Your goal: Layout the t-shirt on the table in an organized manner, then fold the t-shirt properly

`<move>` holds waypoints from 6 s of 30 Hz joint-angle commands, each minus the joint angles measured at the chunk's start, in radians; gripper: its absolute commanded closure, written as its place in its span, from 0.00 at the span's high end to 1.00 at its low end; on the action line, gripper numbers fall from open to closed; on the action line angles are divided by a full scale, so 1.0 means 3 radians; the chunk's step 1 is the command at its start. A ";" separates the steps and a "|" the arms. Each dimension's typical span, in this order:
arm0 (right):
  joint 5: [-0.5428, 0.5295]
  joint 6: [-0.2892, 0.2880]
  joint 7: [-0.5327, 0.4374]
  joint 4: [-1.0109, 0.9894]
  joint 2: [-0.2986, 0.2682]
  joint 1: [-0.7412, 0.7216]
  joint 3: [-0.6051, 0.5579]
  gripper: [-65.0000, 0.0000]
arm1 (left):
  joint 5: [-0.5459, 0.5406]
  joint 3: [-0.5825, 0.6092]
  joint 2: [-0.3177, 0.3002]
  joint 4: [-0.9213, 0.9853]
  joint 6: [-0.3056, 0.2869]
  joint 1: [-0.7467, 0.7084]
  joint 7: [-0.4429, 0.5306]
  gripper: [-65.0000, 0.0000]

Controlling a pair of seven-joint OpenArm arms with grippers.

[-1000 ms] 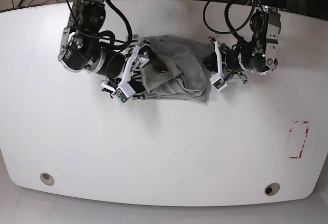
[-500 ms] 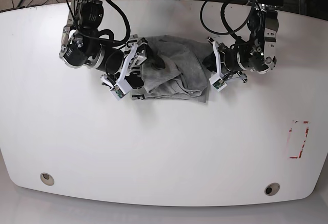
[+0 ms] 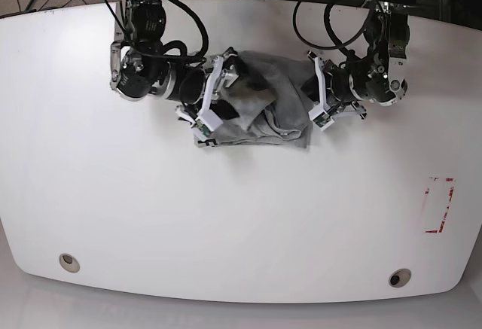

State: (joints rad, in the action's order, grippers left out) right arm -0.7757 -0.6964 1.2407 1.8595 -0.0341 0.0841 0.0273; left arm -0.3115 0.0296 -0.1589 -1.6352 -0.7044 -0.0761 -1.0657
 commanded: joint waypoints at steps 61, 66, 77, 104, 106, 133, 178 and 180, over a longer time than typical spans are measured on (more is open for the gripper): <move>0.0911 -0.0006 -0.0834 -0.0907 0.0398 -0.1014 -0.0907 0.77 | -0.1573 -0.2178 -0.0792 -0.0398 0.0021 -0.0081 -0.0568 0.34; 0.1279 -0.0006 -0.1024 -0.0994 0.0551 -0.1019 -0.0907 0.77 | -0.1573 -0.2172 -0.0792 -0.0398 0.0021 -0.0143 -0.0552 0.34; 0.1770 -0.0006 -0.1571 -0.1260 0.0602 -0.1014 -0.0948 0.77 | -0.1573 -0.2178 -0.0792 -0.0398 0.0021 -0.0209 -0.0542 0.34; 0.2281 -0.0006 -0.2067 -0.1542 0.0597 -0.0989 -0.0932 0.00 | -0.1573 -0.2172 -0.0787 -0.0393 0.0021 -0.0209 -0.0542 0.34; 0.2281 -0.0006 -0.2062 -0.1450 0.0597 -0.0979 -0.0932 0.00 | -0.1573 -0.2172 -0.0787 -0.0393 0.0021 -0.0209 -0.0542 0.34; 0.2251 -0.0006 -0.1648 -0.0733 0.0607 -0.0973 -0.0932 0.00 | -0.1568 -0.1947 -0.0782 -0.0393 0.0021 -0.0199 -0.0542 0.34; 0.2246 -0.0006 -0.1520 0.0034 0.0070 -0.0135 0.0040 0.13 | -0.1358 0.0226 -0.0240 -0.0679 0.0021 0.0231 -0.0547 0.34; 0.2251 -0.0006 -0.1525 -0.0089 0.0070 -0.0140 0.0086 0.11 | -0.1179 0.0323 -0.0179 -0.0674 0.0021 0.0226 -0.0542 0.34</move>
State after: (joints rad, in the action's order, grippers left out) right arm -0.0856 -0.6994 0.8070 1.8511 -0.0143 0.0563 0.0437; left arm -0.6922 0.1139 -0.2237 -1.8240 -0.6968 -0.0193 -1.2411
